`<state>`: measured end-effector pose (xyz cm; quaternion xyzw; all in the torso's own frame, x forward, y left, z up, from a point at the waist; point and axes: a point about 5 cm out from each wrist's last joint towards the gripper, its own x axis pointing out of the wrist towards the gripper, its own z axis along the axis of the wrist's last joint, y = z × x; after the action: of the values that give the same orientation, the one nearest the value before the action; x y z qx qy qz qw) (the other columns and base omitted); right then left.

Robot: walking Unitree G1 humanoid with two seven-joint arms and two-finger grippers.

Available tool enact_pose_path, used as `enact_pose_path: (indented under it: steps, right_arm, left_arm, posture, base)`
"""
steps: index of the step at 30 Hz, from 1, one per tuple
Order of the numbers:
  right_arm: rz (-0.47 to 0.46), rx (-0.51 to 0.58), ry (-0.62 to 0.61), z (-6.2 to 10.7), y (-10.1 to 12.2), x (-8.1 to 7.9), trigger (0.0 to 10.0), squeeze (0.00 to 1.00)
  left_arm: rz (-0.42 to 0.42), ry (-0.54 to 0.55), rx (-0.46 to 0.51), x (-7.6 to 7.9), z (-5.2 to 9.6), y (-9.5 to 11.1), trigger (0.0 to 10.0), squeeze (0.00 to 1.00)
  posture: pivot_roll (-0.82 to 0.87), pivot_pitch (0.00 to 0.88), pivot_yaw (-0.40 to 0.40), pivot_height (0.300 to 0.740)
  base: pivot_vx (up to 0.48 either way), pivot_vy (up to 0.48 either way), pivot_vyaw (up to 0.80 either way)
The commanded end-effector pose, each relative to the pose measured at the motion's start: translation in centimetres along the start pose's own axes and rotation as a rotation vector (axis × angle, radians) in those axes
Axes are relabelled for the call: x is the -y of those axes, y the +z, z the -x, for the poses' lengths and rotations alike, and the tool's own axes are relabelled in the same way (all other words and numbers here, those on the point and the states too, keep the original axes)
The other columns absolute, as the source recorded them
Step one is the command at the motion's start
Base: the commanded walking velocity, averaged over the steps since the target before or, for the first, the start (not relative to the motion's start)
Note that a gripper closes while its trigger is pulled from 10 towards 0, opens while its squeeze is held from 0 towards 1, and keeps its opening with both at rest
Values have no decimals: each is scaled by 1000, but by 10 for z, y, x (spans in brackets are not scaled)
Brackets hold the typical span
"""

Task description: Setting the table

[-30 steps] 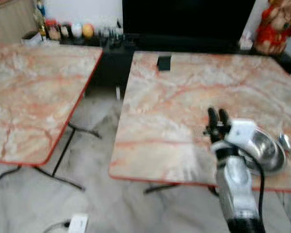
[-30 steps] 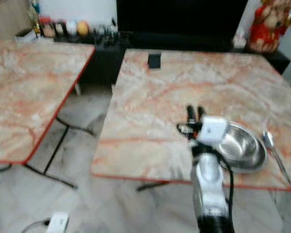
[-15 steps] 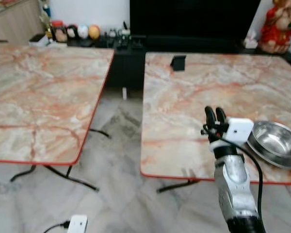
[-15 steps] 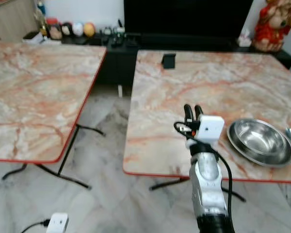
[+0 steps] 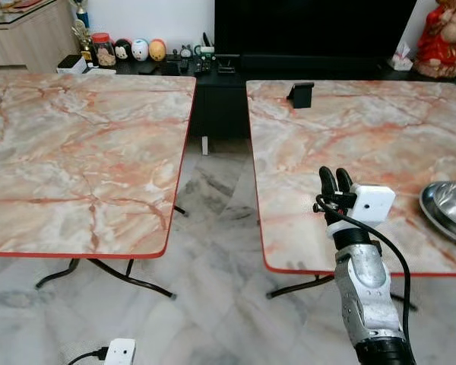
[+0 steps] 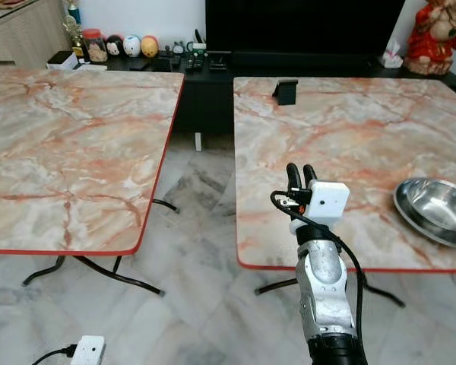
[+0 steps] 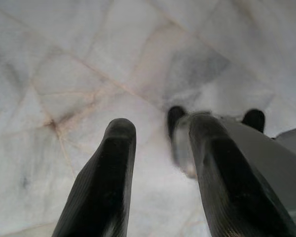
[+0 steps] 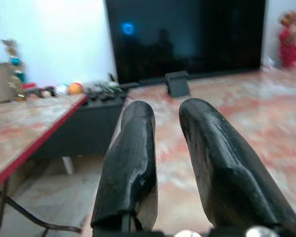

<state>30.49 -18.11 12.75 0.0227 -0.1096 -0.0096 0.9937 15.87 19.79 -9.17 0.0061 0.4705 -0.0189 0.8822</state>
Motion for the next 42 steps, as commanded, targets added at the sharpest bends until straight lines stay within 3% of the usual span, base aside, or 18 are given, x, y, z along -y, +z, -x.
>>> enact_pose_path:
  steps: [1,42]
  right_arm:
    - [-11,15,8,-4,4,-4,10000,0]
    - [-8,0,9,-9,4,-5,10000,0]
  left_arm:
    - [-14,11,-16,-6,2,-4,10000,0]
    - [4,18,-6,-6,1,0,10000,0]
  posture:
    - [-4,0,-4,736]
    - [9,0,-11,736]
  base:
    - [0,311,0]
    - [0,363,0]
